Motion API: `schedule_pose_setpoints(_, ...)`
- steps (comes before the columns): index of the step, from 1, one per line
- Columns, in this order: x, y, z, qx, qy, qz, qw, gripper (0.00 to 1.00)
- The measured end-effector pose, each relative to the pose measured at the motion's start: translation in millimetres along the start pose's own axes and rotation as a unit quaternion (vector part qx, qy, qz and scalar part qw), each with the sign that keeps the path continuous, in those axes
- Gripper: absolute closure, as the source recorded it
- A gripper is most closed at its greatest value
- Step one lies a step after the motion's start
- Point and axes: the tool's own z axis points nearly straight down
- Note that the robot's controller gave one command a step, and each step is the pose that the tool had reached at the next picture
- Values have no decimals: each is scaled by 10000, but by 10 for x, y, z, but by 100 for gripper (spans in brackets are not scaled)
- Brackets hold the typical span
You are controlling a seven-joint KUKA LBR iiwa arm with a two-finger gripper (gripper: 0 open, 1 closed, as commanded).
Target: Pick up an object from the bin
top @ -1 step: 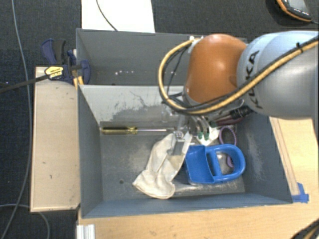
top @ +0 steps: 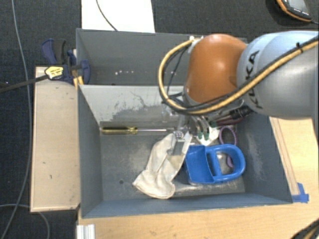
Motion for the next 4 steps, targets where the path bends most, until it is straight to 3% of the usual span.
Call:
schedule_pose_setpoints(1,252,-50,448,-1,0,-839,9965,0)
schedule_pose_setpoints(2,307,-107,507,-3,7,-748,9972,0)
schedule_pose_setpoints(3,304,-86,-268,-8,-46,-894,9960,0)
schedule_pose_setpoints(4,288,-48,568,-1,50,-701,9975,0)
